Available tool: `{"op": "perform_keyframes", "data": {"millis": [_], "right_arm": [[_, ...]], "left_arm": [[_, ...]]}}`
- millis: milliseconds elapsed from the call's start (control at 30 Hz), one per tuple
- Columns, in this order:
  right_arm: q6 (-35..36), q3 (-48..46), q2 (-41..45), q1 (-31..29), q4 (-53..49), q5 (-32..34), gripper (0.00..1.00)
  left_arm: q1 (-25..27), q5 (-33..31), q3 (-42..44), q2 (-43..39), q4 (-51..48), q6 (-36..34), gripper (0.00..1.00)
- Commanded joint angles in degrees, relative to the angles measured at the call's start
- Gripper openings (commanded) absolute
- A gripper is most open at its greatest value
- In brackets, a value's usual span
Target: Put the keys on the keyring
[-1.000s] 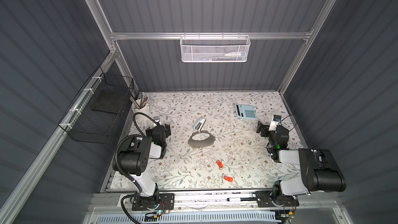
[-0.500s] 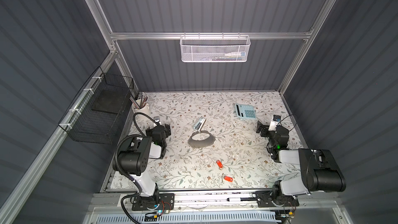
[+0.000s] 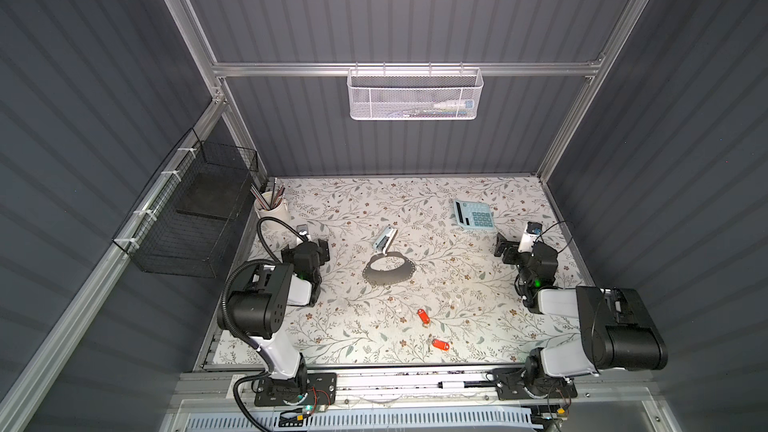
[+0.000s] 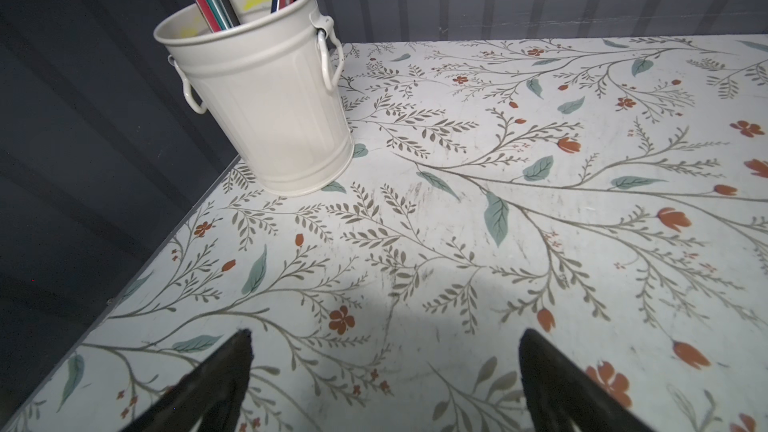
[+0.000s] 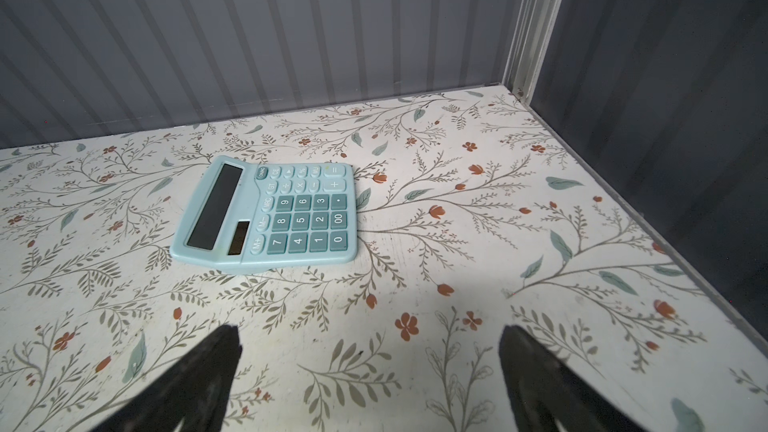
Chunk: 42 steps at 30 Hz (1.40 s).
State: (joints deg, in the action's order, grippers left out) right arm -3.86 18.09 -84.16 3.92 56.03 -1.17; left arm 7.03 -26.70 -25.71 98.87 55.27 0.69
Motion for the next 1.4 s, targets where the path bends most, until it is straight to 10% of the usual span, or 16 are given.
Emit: {"op": "perform_keyframes", "data": {"millis": [0, 133, 433, 633, 867, 1367], "right_arm": [[-1.0, 0.2, 1.2, 0.4, 0.5, 3.3, 0.99], [-2.9, 0.3, 14.0, -1.4, -12.0, 12.7, 0.99], [-36.7, 2.2, 32.9, -0.4, -35.3, 15.4, 0.99], [-34.3, 4.1, 33.9, -4.1, -42.1, 3.4, 0.99], [-21.2, 15.3, 21.3, -24.0, -56.0, -3.1, 0.82], [-19.6, 24.0, 0.6, -38.5, -54.2, -9.9, 0.7]], "left_arm": [[1.0, 0.9, 1.1, -3.0, 0.0, -0.6, 1.0], [9.7, -10.6, -6.6, -11.0, -21.7, -1.8, 1.0], [10.5, 2.8, -21.9, -23.9, -69.4, 27.5, 1.0], [10.1, 25.1, -16.8, -31.0, -67.0, 33.9, 1.0], [10.6, 48.3, -7.1, -36.2, -54.6, 37.2, 1.0], [12.4, 43.7, -12.6, -17.9, -60.8, 37.9, 0.69]]}}
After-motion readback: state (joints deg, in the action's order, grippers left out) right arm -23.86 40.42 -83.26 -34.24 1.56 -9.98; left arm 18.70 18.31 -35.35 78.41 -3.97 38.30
